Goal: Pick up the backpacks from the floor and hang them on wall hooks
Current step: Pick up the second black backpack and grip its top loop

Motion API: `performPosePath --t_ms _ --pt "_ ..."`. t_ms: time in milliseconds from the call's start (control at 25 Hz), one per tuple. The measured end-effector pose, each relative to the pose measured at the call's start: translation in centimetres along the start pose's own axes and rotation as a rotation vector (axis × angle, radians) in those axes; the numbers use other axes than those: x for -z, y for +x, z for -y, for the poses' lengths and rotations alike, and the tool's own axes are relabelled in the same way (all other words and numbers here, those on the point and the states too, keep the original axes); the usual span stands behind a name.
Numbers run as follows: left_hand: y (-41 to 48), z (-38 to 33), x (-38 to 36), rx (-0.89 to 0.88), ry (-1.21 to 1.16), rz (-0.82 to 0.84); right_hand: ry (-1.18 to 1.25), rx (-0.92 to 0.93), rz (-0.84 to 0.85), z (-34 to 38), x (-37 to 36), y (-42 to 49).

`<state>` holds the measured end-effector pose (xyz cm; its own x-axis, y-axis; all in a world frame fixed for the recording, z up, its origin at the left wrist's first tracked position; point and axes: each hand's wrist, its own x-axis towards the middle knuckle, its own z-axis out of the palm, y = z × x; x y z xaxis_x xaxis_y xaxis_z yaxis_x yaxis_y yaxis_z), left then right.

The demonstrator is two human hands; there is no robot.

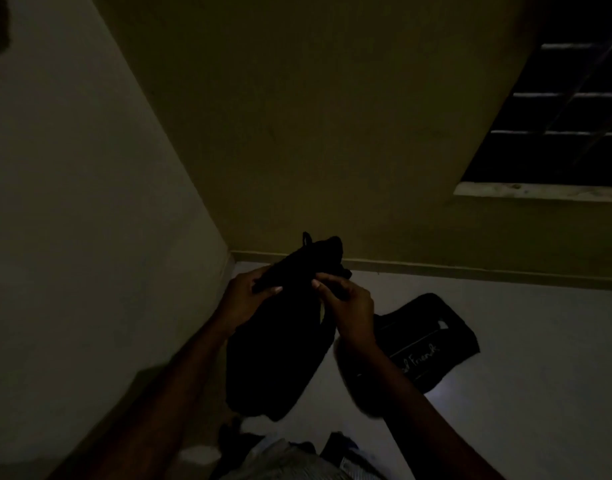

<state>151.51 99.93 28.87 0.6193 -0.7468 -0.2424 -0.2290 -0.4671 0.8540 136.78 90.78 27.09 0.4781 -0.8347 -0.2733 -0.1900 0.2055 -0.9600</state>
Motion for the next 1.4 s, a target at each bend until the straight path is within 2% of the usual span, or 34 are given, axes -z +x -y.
performPosePath --t_ms 80,160,320,440,520,560,640,720,920,1000,1120,1240,1400 --pt "-0.1 -0.1 0.0 -0.065 0.088 0.074 -0.187 0.166 -0.035 1.3 1.9 1.0" --pt "0.0 -0.6 -0.3 -0.151 0.194 0.124 -0.346 0.225 -0.004 2.3 3.2 2.1" --pt "0.2 -1.6 -0.7 -0.276 0.328 0.061 -0.415 0.193 0.202 2.7 4.7 3.7" --pt "0.4 -1.6 -1.1 -0.276 0.457 0.005 -0.4 0.216 0.181 2.7 4.4 3.9" --pt "1.0 -1.8 -0.8 -0.22 0.709 0.063 -0.401 0.144 0.167 2.2 3.9 4.2" --pt "1.3 -1.9 -0.8 -0.206 0.756 0.137 -0.404 0.119 0.18 1.8 3.5 4.3" --pt "1.3 -1.9 -1.1 -0.234 0.678 0.239 -0.44 0.13 0.236 0.7 2.6 4.0" --pt "0.6 -2.0 -2.1 -0.167 0.502 0.209 -0.484 0.184 0.279 0.2 1.5 3.6" --pt "1.6 -3.1 -1.9 0.004 0.08 -0.215 -0.706 0.413 0.317 5.3 -0.4 5.5" --pt "3.4 -5.5 0.1 -0.036 0.053 -0.305 -0.625 0.446 0.271 8.1 -1.8 7.6" --pt "7.5 -9.0 3.9 -0.116 0.066 -0.418 -0.458 0.385 0.2 13.1 -4.8 11.8" --pt "11.9 -12.1 9.1 -0.16 0.037 -0.508 -0.436 0.437 0.247 19.4 -8.3 15.2" --pt "16.6 -17.0 16.6 -0.259 0.01 -0.527 -0.464 0.497 0.276 27.4 -12.4 19.0"
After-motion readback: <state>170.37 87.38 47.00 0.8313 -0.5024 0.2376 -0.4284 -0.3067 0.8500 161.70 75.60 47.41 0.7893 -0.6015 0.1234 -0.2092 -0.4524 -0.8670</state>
